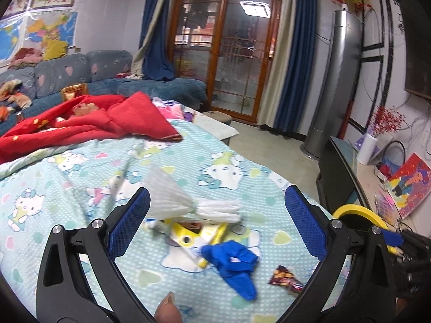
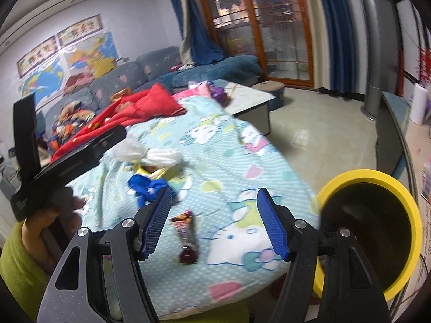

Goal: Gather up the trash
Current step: 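Move both tools back over the remaining trash on the bed, then grasp the blue cloth with the right tool while the left tool grasps the white net bag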

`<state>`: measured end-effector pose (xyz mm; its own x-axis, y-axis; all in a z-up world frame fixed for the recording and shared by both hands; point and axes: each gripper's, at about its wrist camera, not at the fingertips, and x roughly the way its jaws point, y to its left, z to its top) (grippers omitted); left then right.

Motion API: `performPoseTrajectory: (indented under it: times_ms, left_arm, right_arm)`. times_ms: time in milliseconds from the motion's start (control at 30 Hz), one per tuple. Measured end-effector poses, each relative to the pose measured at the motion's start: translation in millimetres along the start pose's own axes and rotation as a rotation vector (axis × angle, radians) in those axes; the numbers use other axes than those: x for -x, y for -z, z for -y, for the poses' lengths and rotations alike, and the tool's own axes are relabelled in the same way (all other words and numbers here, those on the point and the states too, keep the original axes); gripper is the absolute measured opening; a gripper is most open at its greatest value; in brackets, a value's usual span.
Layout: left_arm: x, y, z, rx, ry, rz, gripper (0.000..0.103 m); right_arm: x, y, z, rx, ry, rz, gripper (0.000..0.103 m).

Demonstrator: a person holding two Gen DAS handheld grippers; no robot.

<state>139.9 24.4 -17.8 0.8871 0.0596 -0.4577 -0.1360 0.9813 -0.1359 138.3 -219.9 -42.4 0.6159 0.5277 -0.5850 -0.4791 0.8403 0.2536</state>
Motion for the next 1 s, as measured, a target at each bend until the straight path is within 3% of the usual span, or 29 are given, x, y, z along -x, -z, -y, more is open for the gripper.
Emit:
performPoseTrajectory:
  times_ms: [300, 533, 600, 867, 1000]
  left_arm:
    - [-4, 0, -45, 0.090, -0.078, -0.001, 0.092]
    - [-11, 3, -65, 0.138, -0.076, -0.020, 0.092]
    - [-13, 5, -68, 0.147, -0.069, -0.028, 0.092]
    - [-29, 11, -81, 0.221, -0.011, -0.064, 0.091]
    - [-38, 12, -85, 0.275, 0.040, -0.071, 0.081]
  right_arm:
    - [-31, 7, -44, 0.091, -0.078, -0.098, 0.064]
    - [-65, 10, -71, 0.145, -0.116, -0.175, 0.063]
    - [-77, 10, -75, 0.135, -0.130, -0.204, 0.059]
    - [-99, 19, -85, 0.166, -0.156, -0.281, 0.024]
    - [-96, 24, -87, 0.179, -0.173, -0.290, 0.013]
